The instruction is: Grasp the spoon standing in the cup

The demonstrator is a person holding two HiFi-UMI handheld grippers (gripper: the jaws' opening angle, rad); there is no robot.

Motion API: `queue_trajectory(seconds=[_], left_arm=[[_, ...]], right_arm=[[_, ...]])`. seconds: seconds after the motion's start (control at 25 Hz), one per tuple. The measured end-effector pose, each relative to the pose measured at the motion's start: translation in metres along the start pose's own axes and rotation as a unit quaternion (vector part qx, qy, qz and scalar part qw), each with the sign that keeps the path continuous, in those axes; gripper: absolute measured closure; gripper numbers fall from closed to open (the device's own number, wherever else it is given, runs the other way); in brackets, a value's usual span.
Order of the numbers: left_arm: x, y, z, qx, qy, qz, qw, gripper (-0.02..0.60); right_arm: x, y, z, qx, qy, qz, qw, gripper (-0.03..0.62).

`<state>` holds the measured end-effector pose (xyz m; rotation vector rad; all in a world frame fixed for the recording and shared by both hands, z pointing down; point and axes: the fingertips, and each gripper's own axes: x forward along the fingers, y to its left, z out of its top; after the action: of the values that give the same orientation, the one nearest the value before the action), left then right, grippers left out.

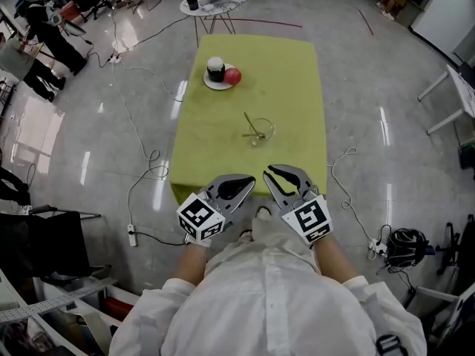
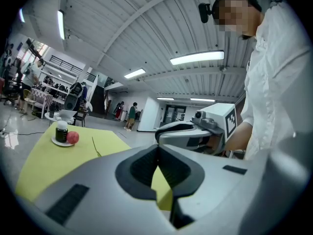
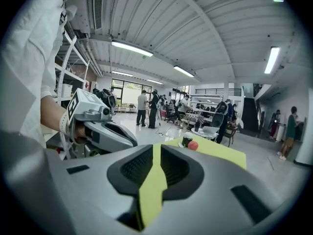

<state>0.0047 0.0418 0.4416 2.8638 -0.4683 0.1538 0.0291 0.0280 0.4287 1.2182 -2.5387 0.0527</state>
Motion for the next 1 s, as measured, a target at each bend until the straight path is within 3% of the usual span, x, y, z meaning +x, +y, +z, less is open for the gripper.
queue_trajectory(seconds=[0.44,0.72,1.0], left_arm=[[0.019,0.041,0.008,-0.005,-0.002,0.045,0.9990,0.577],[0.023,0.056,0.004,-0.007,0.004,0.054,0.9985,0.577],[0.014,0.070,0.006,-0.011,0.013,0.037,0.9992,0.577]], right_arm=[[0.034,-0.031,-0.017,-0.081,0.050,0.030,0.995,0.534],[0.063,-0.036,-0.034,-0.155,0.081,0.033,0.984,0.526],[0.084,-0.032,-0.045,-0.174,0.112,0.024,0.978,0.519]])
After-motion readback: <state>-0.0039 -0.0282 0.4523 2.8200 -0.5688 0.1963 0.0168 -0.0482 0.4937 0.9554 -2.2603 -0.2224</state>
